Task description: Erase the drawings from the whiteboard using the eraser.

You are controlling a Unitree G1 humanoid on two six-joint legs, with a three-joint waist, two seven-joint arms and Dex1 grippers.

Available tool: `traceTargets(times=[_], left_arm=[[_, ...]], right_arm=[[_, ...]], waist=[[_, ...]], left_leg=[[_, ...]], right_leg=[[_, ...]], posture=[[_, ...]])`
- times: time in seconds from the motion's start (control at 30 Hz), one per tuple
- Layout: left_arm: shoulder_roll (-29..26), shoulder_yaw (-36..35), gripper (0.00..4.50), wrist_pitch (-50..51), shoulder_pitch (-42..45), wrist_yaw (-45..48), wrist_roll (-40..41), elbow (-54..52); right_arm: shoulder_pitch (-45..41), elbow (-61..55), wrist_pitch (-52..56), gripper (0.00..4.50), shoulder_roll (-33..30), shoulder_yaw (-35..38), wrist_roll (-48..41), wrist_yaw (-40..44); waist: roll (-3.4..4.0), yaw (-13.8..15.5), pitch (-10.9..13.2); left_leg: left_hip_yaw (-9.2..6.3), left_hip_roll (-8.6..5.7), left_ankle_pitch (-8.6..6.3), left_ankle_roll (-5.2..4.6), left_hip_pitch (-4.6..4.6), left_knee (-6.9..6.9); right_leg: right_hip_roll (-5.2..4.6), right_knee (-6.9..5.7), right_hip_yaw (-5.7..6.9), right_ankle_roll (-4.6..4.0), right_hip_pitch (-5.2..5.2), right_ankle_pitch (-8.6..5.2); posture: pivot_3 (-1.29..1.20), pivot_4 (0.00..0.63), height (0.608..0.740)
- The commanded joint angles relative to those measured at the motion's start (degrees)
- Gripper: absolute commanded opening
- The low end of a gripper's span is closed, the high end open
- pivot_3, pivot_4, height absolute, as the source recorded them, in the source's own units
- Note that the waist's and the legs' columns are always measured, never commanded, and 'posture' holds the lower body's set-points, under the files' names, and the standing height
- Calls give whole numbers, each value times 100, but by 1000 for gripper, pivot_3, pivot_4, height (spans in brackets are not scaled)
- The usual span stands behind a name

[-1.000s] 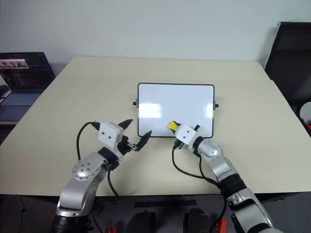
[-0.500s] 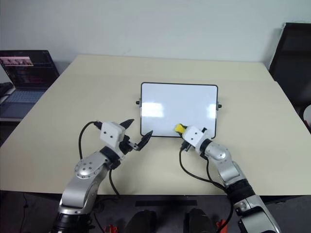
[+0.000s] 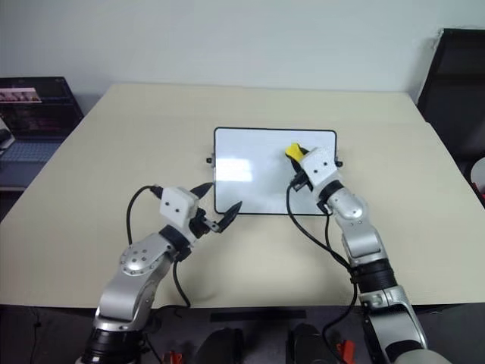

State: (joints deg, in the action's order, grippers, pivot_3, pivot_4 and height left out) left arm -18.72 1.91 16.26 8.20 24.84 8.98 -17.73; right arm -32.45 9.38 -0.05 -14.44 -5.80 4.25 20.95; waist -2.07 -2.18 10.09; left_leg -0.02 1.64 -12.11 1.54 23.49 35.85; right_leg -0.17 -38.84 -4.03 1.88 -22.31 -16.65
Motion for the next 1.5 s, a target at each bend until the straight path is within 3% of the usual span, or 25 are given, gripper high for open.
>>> traceTargets(times=[0.03, 0.4, 0.53, 0.67, 0.83, 1.0, 1.2, 1.5], left_arm=[[-35, -52, 4500, -47, 48, 55, 77, -155], [5, -22, 4500, -93, 75, 97, 50, -56], [-51, -108, 4500, -122, 48, 127, 67, -35], [-114, -140, 4500, -122, 7, 288, 198, -91], [-140, -52, 4500, -49, 253, 776, 659, -139], [-212, 200, 4500, 30, 652, 1466, 1041, 9], [-223, 587, 4500, -31, 1214, 2376, 1303, 351], [20, 1026, 4500, -756, 2064, 3133, 978, 1505]], right_arm=[[-11, -311, 176, 868, 12, 70, -107, 3], [318, -1322, 1249, 868, 100, 120, -219, -67], [673, -1990, 2471, 868, 179, 484, -559, -205], [950, -2850, 3898, 868, 109, 1323, -915, -596], [1043, -3560, 4831, 868, -188, 1915, -1008, -861], [1069, -3966, 5505, 868, -243, 2016, -1027, -1133], [1155, -4214, 6243, 868, -494, 1969, -1032, -1162], [1086, -3750, 6622, 868, -794, 2403, -1278, -965]], waist=[[0, 17, 0], [1, 28, 1], [1, 32, 1], [1, 35, 1], [2, 34, 1], [2, 15, 1], [2, 29, 1], [2, 33, 1]], left_leg=[[-1, 0, 0, 0, 6, 0], [-7, 0, -1, 1, 7, 2], [-13, 1, -1, 1, 11, 1], [-20, -2, -1, 1, 20, 7], [-24, -3, -1, 1, 23, 8], [-9, -3, -1, 1, 23, 8], [-2, -6, -1, 0, 28, 9], [0, -8, -1, 0, 32, 10]], right_leg=[[-1, 1, 1, 0, -3, 0], [-1, 1, 6, 0, -3, 0], [-1, 2, 5, -1, -2, 0], [-3, 2, 6, 0, -4, 0], [-1, 3, 11, 0, -6, -1], [3, 3, 14, 1, -8, -2], [3, 6, 22, 2, -9, -2], [5, 13, 26, 17, -8, -10]], posture=[[0, 150, 740], [0, 150, 740], [0, 150, 740], [0, 150, 740], [0, 150, 740], [0, 150, 740], [0, 150, 740], [0, 150, 740]])
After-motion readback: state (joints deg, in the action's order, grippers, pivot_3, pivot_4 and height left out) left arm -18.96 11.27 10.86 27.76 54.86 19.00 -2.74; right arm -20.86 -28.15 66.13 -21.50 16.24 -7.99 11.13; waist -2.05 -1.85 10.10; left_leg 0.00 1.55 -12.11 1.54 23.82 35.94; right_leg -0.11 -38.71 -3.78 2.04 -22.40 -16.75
